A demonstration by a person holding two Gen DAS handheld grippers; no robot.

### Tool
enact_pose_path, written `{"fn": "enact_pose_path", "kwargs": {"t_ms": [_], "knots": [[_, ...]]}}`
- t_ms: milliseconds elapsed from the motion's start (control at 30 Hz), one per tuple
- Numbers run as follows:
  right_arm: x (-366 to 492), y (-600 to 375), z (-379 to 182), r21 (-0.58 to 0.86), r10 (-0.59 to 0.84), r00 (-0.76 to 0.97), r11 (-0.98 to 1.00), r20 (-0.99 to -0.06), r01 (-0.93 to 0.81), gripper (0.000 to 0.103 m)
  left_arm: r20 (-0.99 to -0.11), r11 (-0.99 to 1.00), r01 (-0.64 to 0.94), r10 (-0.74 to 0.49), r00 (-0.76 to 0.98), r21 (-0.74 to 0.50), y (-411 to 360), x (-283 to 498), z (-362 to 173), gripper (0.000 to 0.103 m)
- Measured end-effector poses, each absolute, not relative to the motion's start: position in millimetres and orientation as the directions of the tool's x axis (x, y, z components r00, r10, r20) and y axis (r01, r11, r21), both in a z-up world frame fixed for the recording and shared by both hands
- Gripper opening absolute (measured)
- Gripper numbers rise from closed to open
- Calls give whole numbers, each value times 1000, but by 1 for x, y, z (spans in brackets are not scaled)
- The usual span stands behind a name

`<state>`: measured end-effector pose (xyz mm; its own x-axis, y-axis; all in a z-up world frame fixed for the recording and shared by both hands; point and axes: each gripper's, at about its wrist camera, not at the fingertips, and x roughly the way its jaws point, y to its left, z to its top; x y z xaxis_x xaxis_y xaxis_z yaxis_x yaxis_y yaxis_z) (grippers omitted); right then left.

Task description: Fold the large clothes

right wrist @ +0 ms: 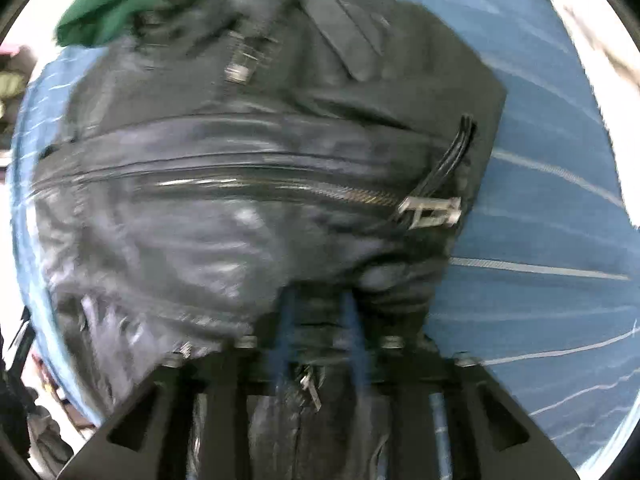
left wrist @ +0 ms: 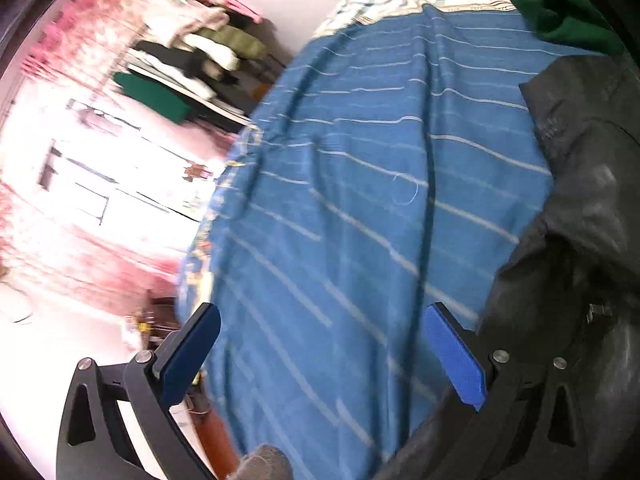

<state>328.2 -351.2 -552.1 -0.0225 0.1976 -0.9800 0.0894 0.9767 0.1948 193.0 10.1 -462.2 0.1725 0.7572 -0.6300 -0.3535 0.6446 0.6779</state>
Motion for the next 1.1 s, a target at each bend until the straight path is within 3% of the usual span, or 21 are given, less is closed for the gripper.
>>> {"fn": "enact_pose_path", "kwargs": {"t_ms": [33,100,433,633,800,933,1033,1067,1100], "knots": [[322,-353,-544,190,192,-11,979,-981,77,61,-617,633,-348,768,173,691,-3,185,-460,103],[301,-364,-523,171,170,24,984,-985,46,73,-606,627,-328,775,178,706,-28,171,-456,103],[208,-505,-509,66,73,-68,992,-995,107,73,-693,728,-40,667,274,685,-242,64,-459,103],[172,-575,-523,3,29,-129,979,-991,201,73,-656,662,159,626,421,733,-355,22,-479,103],[156,-617,-523,2,41,-125,956,-991,294,73,-671,636,234,635,384,736,-384,29,-528,103],[155,-620,-523,13,50,-110,948,-993,317,73,-650,626,186,699,297,758,-364,53,-556,103],[159,-616,-526,27,60,-100,951,-993,308,73,-715,712,118,654,248,692,-327,82,-559,103],[162,-613,-527,32,64,-96,953,-993,301,73,-735,738,99,633,243,668,-319,90,-556,102],[165,-614,-529,49,78,-87,955,-993,291,73,-748,755,88,615,248,650,-314,96,-552,88]]}}
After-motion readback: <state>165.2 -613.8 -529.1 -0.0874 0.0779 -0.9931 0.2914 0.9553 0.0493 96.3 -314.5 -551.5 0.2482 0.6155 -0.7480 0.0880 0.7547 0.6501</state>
